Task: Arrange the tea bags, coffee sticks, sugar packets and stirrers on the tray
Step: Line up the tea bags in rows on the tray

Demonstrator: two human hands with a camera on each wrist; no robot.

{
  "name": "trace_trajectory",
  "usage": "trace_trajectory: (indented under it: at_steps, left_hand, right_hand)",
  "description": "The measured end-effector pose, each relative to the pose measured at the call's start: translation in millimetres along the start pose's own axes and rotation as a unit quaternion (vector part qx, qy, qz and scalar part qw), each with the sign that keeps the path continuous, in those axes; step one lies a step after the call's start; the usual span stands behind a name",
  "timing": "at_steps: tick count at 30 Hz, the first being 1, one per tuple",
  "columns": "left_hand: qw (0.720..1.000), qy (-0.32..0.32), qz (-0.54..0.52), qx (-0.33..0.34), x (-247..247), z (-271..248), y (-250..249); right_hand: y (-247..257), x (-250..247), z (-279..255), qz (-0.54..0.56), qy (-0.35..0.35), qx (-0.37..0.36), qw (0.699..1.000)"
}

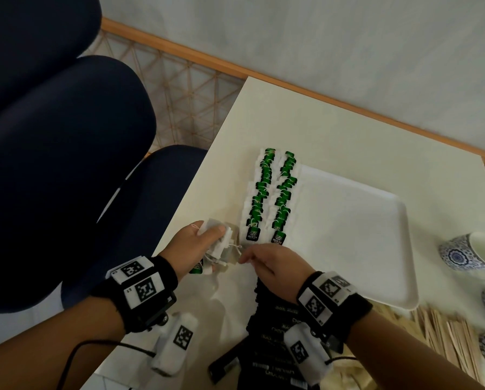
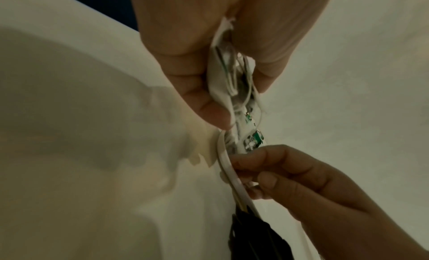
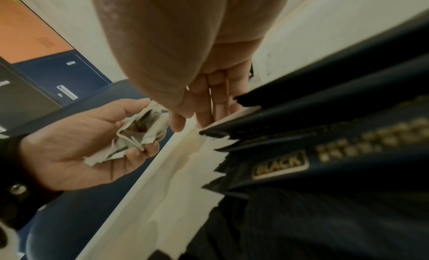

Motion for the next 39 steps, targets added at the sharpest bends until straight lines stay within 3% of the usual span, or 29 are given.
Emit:
trace_trajectory:
  at_steps: [7, 10, 13, 18, 24, 27, 31, 39]
  left_hand:
    - [0.999, 0.038, 0.012, -0.005, 5, -6, 1]
    - [0.998, 0.056, 0.022, -0.02, 12, -10, 6]
    - [0.995, 0.066, 0.04, -0.059, 20, -15, 13]
    - [0.993, 0.053, -0.015, -0.101, 27, -24, 21]
    - [0.984, 0.101, -0.041, -0.144, 33, -33, 25]
    - [0.984, 0.133, -0.019, -0.114, 38, -35, 25]
    - [0.987, 0.136, 0.013, -0.088, 39, -35, 28]
    - [0.995, 0.075, -0.007, -0.061, 14, -29, 19]
  right_hand:
    - [0, -21, -3, 0.086, -0.122, 0.008, 0.989]
    - [14, -38, -5, 0.084, -0.182, -0.04, 0.979]
    - [30, -34, -3, 0.033, -0.174, -0.086, 0.98]
    - [32, -29, -1, 0.028, -0.166, -0.08, 0.982]
    - [27, -27, -3, 0.046, -0.104, -0.023, 0.993]
    - [22, -27, -3, 0.072, -0.107, -0.014, 0.991]
    - [5, -29, -6, 0.212, -0.12, 0.072, 0.967]
    - [-38, -49, -15, 0.173, -0.146, 0.1, 0.969]
Point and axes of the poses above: each hand's wrist, its own z-axis towards the middle knuckle, its own x-axis out of the palm, y = z × x, the point moved 7 cm from there along z, towards the middle knuckle, and after that the axes turned 14 degrees about -z, right-handed, at the moved point
